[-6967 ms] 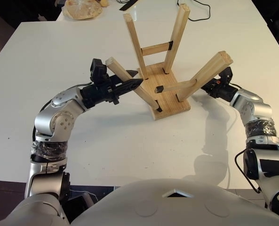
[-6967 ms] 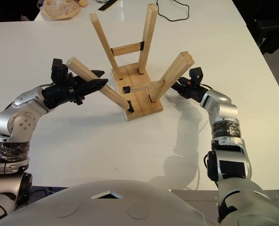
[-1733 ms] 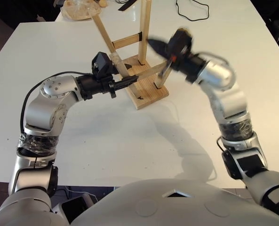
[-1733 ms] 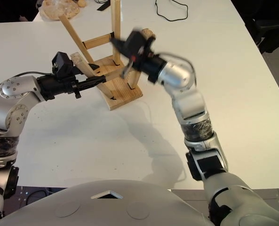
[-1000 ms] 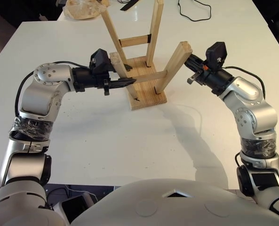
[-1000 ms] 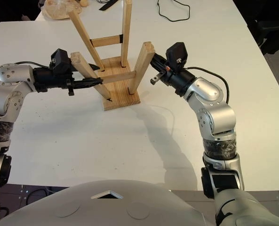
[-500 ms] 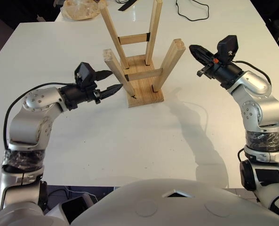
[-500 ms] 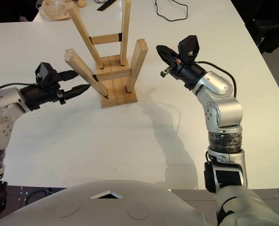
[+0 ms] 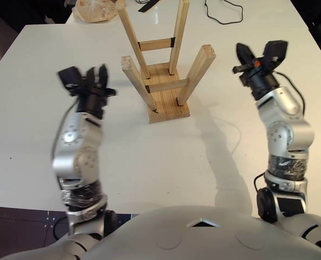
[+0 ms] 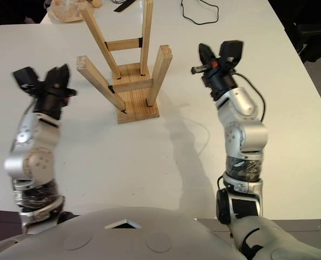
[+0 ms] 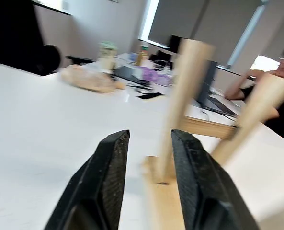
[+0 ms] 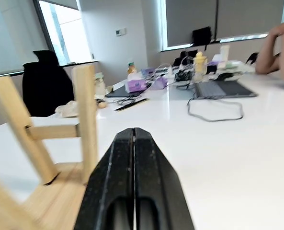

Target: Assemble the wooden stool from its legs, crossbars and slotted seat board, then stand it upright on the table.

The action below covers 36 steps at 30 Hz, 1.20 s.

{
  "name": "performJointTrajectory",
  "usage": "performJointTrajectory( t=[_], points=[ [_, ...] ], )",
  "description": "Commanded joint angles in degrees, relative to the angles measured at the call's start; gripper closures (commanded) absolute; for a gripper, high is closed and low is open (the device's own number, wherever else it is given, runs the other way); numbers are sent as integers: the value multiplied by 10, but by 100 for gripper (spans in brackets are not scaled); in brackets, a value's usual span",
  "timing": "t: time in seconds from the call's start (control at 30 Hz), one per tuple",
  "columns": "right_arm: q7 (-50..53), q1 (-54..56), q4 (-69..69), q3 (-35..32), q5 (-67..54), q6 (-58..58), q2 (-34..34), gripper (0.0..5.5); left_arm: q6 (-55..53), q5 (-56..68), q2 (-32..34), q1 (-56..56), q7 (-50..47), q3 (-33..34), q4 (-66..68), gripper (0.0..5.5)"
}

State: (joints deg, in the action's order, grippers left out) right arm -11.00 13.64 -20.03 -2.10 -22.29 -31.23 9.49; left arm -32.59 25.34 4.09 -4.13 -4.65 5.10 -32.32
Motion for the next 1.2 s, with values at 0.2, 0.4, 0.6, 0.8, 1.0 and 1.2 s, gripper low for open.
performJointTrajectory(
  t=[0.2,0.4,0.6,0.8,1.0,1.2],
  points=[
    [34,-35,-46,129,48,-76,-30,550,8,-93,-12,35,-14,-73,34,548],
    [18,63,41,-86,-9,-48,44,550,4,-36,27,-16,-32,115,49,548],
    [-103,248,81,-144,-202,-87,53,550,-95,230,100,-183,33,239,83,548],
    [-246,238,-7,-61,-256,-100,96,550,-167,470,118,-267,-6,173,-8,548],
    [-211,242,54,-18,-180,-63,77,550,-182,501,135,-255,-57,134,29,548],
    [-211,226,74,9,-151,-49,69,550,-176,500,152,-243,-52,117,49,548]
  ],
)
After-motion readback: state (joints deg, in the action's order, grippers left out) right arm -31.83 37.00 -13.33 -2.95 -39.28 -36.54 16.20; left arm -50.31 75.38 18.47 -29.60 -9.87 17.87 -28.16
